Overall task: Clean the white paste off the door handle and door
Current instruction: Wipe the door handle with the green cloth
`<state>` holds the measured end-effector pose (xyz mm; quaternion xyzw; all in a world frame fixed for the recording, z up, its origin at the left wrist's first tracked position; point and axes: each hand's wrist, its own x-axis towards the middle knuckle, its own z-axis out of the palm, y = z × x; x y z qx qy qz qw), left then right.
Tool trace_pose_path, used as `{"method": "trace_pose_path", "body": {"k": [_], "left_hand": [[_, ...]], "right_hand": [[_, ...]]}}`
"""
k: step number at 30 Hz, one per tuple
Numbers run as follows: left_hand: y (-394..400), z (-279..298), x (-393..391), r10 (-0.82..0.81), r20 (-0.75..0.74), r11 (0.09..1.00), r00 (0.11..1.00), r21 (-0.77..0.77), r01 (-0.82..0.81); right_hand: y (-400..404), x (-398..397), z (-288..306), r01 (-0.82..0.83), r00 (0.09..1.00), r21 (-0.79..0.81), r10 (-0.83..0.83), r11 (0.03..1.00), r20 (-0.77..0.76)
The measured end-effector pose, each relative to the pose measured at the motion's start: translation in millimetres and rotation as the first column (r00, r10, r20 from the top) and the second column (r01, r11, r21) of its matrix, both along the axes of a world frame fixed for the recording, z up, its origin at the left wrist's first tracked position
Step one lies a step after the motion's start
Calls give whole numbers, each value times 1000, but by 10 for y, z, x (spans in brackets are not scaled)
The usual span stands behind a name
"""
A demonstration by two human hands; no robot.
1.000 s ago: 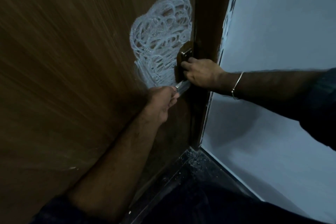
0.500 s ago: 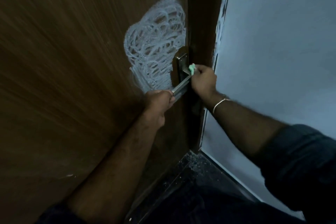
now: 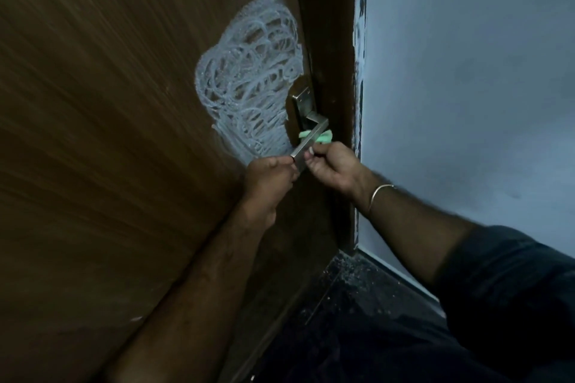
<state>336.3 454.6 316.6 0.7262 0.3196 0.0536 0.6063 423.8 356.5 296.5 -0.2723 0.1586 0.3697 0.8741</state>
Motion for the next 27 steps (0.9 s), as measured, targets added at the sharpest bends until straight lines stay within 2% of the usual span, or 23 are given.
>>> {"method": "trace_pose_path", "body": {"k": [2,5,9,11,13,14,16,17,18,19,20,21,22,25,27], "left_hand": [[11,-22,6,-1,3,1000,1000,10,0],[15,-27,14,-23,29,999,999,-23,23],[35,-59,30,104,38,995,994,0,-104],[42,-67,53,144,39,989,989,31,-145],[49,-71,82,153,29,982,988,105,-155],[51,-71,95,146,24,980,989,132,-148],[57,-66,120,113,12,983,994,146,-113],[46,-63,135,85,5,986,996,141,-85],[27,-59,151,62,-2,990,998,127,-61],[0,-57,170,45,-5,993,999,108,-44],[-36,-60,190,27,-12,995,1000,93,-26],[-78,-63,204,11,-24,996,1000,86,-9],[-118,-58,211,-2,-36,997,999,81,5],[-176,-46,206,-12,-45,998,999,64,15],[-172,-31,194,-16,-41,999,999,29,17]], "right_hand": [[-10,-7,19,-22,1000,-5,22,1000,4],[2,-119,-35,-198,971,-101,209,975,114],[-6,-116,-73,-339,907,-132,361,932,219],[-27,-147,-122,-436,849,-167,466,884,249],[-89,-216,-209,-495,749,-329,587,804,308],[-141,-240,-258,-457,724,-427,605,780,331],[-284,-217,-340,-233,768,-570,509,788,389],[-364,-161,-352,-37,801,-628,399,777,446],[-432,-85,-339,226,774,-676,293,701,562],[-474,3,-289,504,633,-658,278,560,722],[-484,96,-216,716,413,-547,368,434,833],[-454,188,-128,825,209,-423,493,375,845],[-383,292,-48,855,90,-376,612,357,786],[-143,503,73,851,-7,-444,850,282,526],[-78,498,31,863,-67,-427,898,271,435]]}}
